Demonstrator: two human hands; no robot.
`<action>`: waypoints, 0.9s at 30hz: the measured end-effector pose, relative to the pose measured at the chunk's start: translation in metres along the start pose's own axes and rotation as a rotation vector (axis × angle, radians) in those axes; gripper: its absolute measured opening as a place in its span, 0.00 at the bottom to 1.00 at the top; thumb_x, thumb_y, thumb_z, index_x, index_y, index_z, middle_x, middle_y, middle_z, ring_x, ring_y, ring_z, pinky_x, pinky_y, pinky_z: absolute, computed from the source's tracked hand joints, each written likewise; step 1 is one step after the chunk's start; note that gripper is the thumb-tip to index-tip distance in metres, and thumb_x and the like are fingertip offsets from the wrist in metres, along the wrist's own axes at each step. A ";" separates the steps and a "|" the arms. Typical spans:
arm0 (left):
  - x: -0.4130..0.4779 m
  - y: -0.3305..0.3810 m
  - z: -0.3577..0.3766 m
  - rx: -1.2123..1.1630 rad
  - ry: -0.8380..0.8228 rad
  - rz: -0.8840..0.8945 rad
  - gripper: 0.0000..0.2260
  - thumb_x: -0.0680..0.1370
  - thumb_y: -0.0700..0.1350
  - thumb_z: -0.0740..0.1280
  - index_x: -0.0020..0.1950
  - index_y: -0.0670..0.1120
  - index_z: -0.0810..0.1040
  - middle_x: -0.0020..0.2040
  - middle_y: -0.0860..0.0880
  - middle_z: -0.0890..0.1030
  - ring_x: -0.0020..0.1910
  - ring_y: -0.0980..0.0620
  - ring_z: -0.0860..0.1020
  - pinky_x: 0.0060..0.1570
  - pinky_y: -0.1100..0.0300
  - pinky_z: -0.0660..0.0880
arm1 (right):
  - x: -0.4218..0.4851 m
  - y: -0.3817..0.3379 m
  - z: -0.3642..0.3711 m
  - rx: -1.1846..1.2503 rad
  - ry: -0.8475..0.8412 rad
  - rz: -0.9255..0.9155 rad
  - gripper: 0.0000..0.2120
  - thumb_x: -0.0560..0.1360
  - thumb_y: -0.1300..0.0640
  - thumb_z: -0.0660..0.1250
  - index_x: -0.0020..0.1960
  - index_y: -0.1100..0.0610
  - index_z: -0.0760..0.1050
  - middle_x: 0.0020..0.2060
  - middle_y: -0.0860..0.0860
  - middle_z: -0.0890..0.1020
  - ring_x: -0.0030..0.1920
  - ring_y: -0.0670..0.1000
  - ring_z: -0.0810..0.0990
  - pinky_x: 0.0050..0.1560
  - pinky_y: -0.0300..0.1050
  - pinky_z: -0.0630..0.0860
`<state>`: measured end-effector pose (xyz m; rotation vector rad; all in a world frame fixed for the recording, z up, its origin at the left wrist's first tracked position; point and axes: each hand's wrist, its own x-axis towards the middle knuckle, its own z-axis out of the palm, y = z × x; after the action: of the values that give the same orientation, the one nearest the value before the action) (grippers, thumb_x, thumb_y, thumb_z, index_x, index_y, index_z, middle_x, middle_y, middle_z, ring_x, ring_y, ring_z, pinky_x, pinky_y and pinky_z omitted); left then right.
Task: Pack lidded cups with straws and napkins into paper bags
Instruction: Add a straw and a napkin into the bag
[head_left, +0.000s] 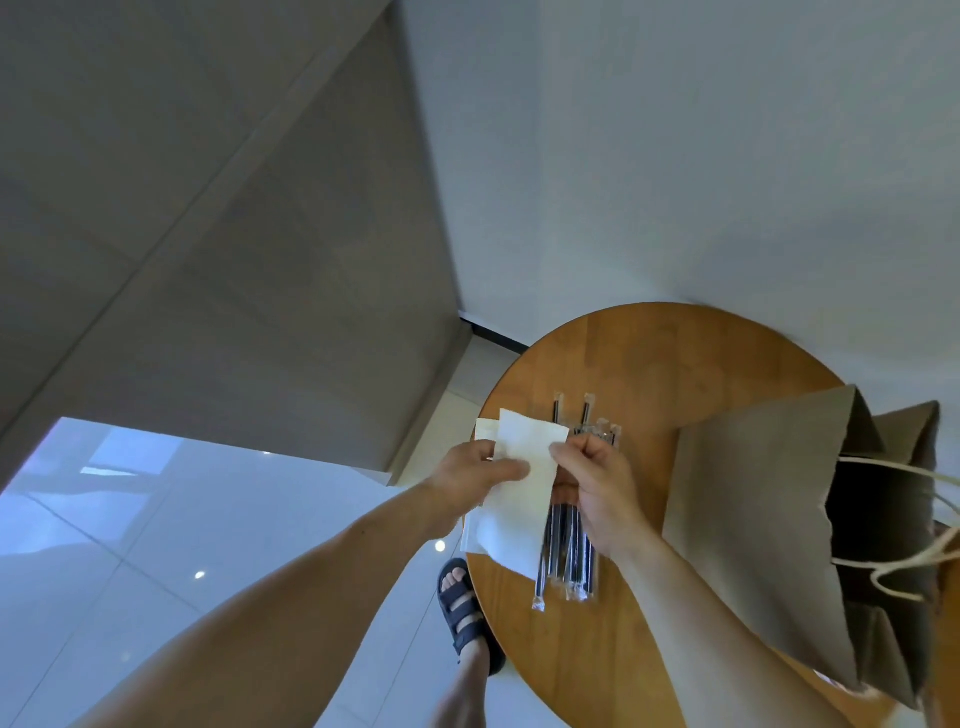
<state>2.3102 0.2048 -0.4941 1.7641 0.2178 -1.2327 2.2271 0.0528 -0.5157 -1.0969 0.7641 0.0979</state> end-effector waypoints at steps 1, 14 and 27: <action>0.001 -0.002 0.003 -0.013 0.022 0.005 0.13 0.75 0.47 0.73 0.57 0.44 0.80 0.54 0.45 0.83 0.53 0.44 0.82 0.59 0.44 0.78 | 0.001 0.001 -0.006 -0.019 0.046 -0.013 0.07 0.78 0.58 0.69 0.44 0.61 0.75 0.42 0.57 0.85 0.39 0.55 0.85 0.33 0.44 0.79; -0.001 -0.018 0.020 0.061 0.174 0.009 0.07 0.76 0.49 0.72 0.50 0.52 0.76 0.48 0.54 0.80 0.45 0.55 0.80 0.34 0.66 0.74 | 0.016 0.073 -0.060 -1.105 0.347 0.120 0.12 0.74 0.46 0.73 0.40 0.50 0.72 0.30 0.45 0.77 0.29 0.43 0.76 0.26 0.40 0.71; -0.015 0.012 0.028 0.072 0.227 0.048 0.05 0.80 0.46 0.65 0.52 0.46 0.78 0.53 0.46 0.81 0.51 0.47 0.80 0.54 0.52 0.78 | -0.011 0.049 -0.062 -1.054 0.350 0.028 0.09 0.79 0.47 0.66 0.43 0.49 0.74 0.30 0.45 0.78 0.31 0.46 0.78 0.33 0.44 0.74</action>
<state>2.2921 0.1820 -0.4760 1.9614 0.2631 -1.0160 2.1665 0.0282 -0.5611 -2.1394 1.0740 0.3662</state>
